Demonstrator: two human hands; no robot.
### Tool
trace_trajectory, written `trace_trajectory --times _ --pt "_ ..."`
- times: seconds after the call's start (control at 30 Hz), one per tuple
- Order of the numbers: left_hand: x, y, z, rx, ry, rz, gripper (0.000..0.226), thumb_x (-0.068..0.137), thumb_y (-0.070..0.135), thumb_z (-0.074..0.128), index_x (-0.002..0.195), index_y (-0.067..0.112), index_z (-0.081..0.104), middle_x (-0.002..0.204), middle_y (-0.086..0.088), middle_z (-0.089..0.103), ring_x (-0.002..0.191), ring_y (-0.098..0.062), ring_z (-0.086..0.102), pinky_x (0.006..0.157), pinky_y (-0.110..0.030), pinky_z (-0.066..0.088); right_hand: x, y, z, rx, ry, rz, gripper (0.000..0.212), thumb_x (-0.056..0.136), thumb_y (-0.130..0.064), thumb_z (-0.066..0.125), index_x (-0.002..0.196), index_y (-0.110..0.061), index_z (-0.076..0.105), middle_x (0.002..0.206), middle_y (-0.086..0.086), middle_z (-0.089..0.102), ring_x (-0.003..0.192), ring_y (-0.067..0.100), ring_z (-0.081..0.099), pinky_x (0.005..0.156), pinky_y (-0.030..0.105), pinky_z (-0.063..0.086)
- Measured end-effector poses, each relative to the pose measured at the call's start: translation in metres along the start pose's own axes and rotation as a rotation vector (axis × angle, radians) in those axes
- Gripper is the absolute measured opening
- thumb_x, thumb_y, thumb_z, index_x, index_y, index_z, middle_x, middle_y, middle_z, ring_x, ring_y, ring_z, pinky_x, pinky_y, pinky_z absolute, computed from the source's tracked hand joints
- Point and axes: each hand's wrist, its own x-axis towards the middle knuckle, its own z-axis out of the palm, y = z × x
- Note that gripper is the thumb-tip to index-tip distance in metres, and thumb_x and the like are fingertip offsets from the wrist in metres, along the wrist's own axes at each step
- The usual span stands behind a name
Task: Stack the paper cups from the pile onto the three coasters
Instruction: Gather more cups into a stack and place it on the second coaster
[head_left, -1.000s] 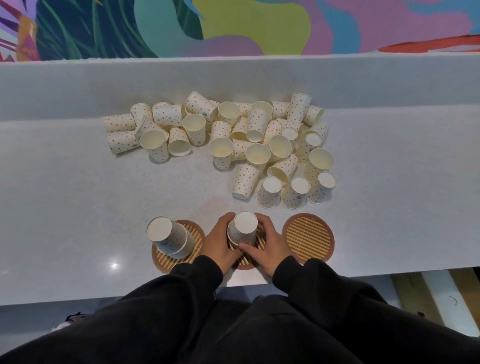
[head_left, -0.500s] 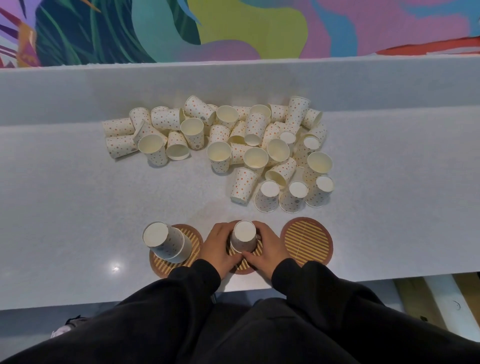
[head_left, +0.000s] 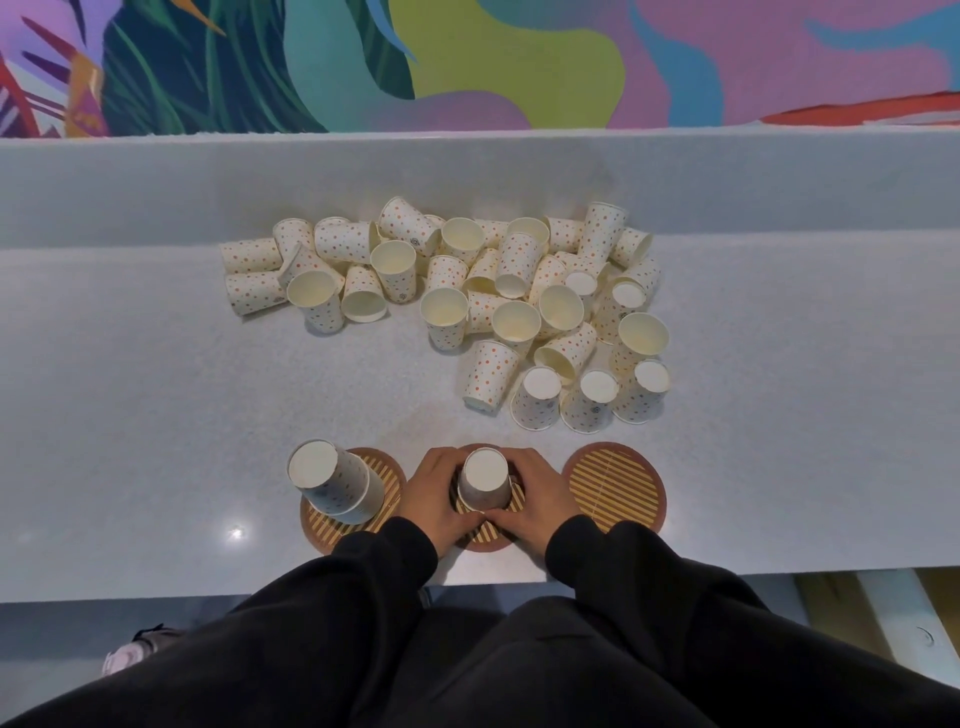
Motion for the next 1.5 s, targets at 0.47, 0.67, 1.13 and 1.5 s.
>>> trace_trajectory --times 0.47,0.67,1.13,1.5 --pt "-0.033 0.122 -0.156 -0.072 0.161 0.288 0.054 0.083 0.022 0.069 0.136 0.029 0.06 0.119 0.012 0.07 0.111 -0.003 0.065 0.097 -0.025 0.053 0.007 -0.083 -0.096 0.098 0.054 -0.136 0.036 0.093 -0.008 0.069 0.126 -0.024 0.066 0.117 -0.009 0.071 0.106 0.002 0.066 0.096 0.02 0.055" --pt "0.023 0.118 -0.252 -0.284 0.236 0.258 0.033 0.084 0.012 0.082 0.113 0.025 0.073 0.102 0.003 0.076 0.102 -0.017 0.072 0.09 -0.035 0.057 0.077 -0.15 -0.104 0.317 0.078 -0.193 0.018 0.089 -0.012 0.077 0.103 -0.023 0.074 0.1 0.0 0.076 0.094 0.016 0.071 0.086 0.029 0.059" --pt "0.189 -0.072 -0.278 0.615 0.01 0.106 0.078 0.075 0.01 0.079 0.146 0.022 0.049 0.151 -0.008 0.045 0.131 -0.034 0.05 0.105 -0.047 0.047 0.257 -0.211 0.008 0.532 -0.049 0.407 0.044 0.096 -0.022 0.073 0.134 -0.006 0.056 0.108 0.004 0.061 0.107 0.028 0.056 0.087 0.035 0.055" --pt "0.21 -0.102 -0.252 0.873 -0.076 0.255 0.071 0.08 0.004 0.069 0.143 0.026 0.047 0.144 -0.008 0.047 0.128 -0.032 0.046 0.102 -0.041 0.047 0.309 -0.205 0.062 0.383 0.134 0.528 0.071 0.093 -0.043 0.07 0.151 -0.01 0.045 0.146 0.014 0.056 0.133 0.035 0.053 0.111 0.041 0.043"
